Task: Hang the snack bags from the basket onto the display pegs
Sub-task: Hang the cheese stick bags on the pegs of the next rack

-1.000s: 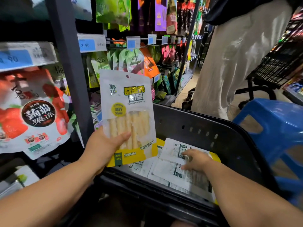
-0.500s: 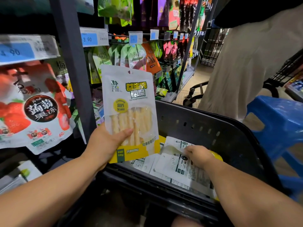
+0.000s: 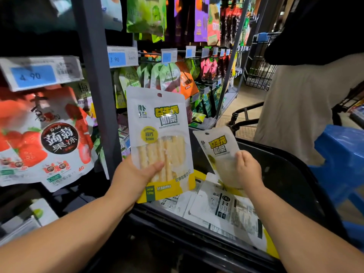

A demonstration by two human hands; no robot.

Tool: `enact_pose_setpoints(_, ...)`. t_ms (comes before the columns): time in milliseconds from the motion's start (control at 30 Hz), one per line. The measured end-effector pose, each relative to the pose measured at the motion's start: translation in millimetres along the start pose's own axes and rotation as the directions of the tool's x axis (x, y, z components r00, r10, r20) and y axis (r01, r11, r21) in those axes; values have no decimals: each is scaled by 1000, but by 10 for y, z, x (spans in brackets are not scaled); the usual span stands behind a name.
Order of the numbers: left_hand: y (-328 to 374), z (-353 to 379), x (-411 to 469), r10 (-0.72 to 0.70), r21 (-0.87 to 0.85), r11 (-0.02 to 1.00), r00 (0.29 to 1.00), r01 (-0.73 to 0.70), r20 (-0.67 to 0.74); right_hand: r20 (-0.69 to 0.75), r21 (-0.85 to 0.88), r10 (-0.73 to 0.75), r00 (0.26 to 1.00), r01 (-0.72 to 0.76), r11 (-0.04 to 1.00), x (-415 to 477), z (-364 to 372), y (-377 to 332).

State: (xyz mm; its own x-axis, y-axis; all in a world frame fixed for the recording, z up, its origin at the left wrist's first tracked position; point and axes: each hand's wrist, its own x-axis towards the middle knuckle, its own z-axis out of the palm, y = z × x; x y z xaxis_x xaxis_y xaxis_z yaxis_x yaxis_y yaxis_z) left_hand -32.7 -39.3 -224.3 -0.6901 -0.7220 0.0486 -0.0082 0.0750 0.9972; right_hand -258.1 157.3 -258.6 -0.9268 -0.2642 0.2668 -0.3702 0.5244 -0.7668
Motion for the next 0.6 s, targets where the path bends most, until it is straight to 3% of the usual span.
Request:
enact_pose_setpoints(300,-32,-5,21,17,-7,1000,997,-17,-75,-118,324,166,979,-120,938,-2,-131,-165)
enact_pose_setpoints(500,118,-68,-72,105,70,993,978,-94,-179,-58,586,240,969,-161,794,-23,-347,-565)
enact_pose_setpoints(600,291,-202,-138,189,172,973,964,-157,-189,24,659,184,983,-154,736,-60,-458,-812)
